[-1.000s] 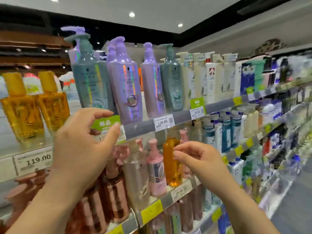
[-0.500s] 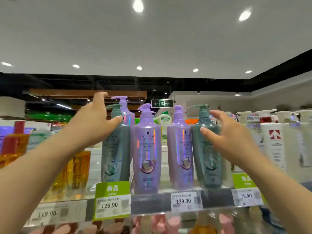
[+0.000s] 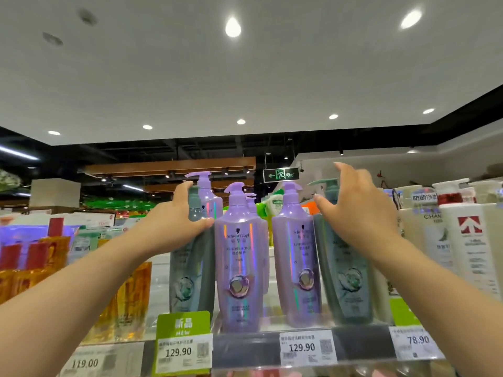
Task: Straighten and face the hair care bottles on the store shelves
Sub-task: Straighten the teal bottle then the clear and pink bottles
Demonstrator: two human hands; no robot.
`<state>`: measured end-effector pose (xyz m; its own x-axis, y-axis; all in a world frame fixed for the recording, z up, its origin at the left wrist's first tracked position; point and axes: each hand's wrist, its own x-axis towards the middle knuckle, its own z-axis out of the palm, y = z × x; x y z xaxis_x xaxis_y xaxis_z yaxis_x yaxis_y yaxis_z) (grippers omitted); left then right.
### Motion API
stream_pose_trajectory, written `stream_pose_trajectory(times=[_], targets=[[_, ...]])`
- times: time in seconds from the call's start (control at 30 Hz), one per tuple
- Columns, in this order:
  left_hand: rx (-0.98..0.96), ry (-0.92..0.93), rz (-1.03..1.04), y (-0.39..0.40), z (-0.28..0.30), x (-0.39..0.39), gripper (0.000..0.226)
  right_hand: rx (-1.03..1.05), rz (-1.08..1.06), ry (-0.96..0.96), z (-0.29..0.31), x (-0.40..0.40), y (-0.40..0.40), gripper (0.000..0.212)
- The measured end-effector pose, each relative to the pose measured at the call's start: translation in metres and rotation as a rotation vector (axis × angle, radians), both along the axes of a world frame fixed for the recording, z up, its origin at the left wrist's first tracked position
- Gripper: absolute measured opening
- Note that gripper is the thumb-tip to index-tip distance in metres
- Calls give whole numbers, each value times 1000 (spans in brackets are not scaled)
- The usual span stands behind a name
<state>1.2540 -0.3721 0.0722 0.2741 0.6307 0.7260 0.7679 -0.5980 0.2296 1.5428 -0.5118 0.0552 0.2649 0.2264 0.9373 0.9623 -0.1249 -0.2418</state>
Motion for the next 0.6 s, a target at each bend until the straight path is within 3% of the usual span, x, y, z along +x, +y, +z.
stream_pose_trajectory(times=[0.03, 0.1, 0.23, 0.37, 0.6], targets=[[11, 2, -4, 1, -1, -1, 90, 94, 42, -82, -2, -7, 1, 61], [19, 5, -24, 4, -1, -3, 89, 43, 109, -143, -3, -19, 7, 51], [45, 3, -67, 7, 0, -6, 90, -416, 218, 63, 6, -29, 25, 56], [86, 39, -97, 9, 1, -11, 93, -525, 443, 271, 17, -33, 34, 47], [30, 44, -271, -3, 1, -23, 104, -540, 250, 103, 20, -43, 24, 59]])
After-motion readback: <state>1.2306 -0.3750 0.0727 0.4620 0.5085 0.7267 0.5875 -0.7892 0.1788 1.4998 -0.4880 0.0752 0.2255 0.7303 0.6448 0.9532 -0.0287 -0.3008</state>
